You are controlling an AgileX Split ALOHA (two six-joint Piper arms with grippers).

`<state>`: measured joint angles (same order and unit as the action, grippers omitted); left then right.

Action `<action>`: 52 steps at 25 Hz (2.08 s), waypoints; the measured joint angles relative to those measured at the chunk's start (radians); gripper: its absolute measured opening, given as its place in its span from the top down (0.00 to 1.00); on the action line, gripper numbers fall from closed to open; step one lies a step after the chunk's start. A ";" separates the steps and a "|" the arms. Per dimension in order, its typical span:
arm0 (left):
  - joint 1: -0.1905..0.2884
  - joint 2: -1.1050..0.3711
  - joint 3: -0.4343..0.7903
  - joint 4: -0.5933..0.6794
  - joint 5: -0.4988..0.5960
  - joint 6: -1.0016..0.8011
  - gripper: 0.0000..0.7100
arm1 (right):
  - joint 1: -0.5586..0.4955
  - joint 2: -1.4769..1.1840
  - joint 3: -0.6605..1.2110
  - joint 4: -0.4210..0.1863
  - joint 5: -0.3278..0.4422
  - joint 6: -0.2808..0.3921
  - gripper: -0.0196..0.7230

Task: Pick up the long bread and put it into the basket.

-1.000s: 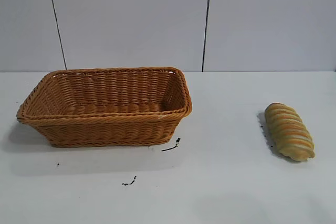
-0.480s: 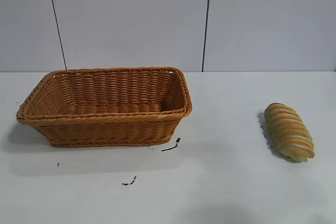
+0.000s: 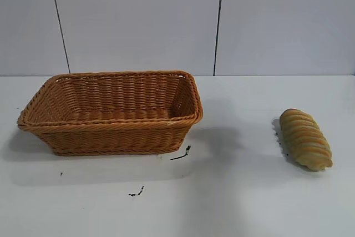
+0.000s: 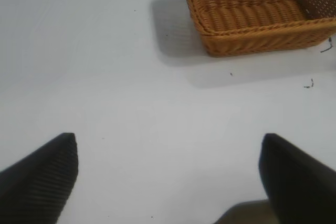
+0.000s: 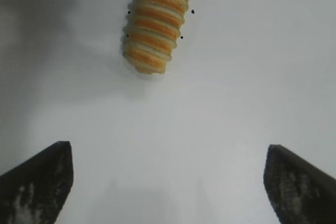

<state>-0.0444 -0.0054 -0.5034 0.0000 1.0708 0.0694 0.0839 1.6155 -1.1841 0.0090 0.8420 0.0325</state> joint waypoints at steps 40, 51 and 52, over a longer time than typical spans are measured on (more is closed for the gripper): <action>0.000 0.000 0.000 0.000 0.000 0.000 0.02 | 0.003 0.369 -0.240 -0.041 -0.002 0.034 0.79; 0.000 0.000 0.000 0.000 0.000 0.000 0.02 | 0.090 0.300 -0.562 -0.024 0.234 -0.087 0.81; 0.000 0.000 0.000 0.000 0.000 0.000 0.02 | 0.111 0.305 -0.583 -0.026 0.234 -0.101 0.81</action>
<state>-0.0444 -0.0054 -0.5034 0.0000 1.0708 0.0694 0.1954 1.9204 -1.7676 -0.0173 1.0757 -0.0688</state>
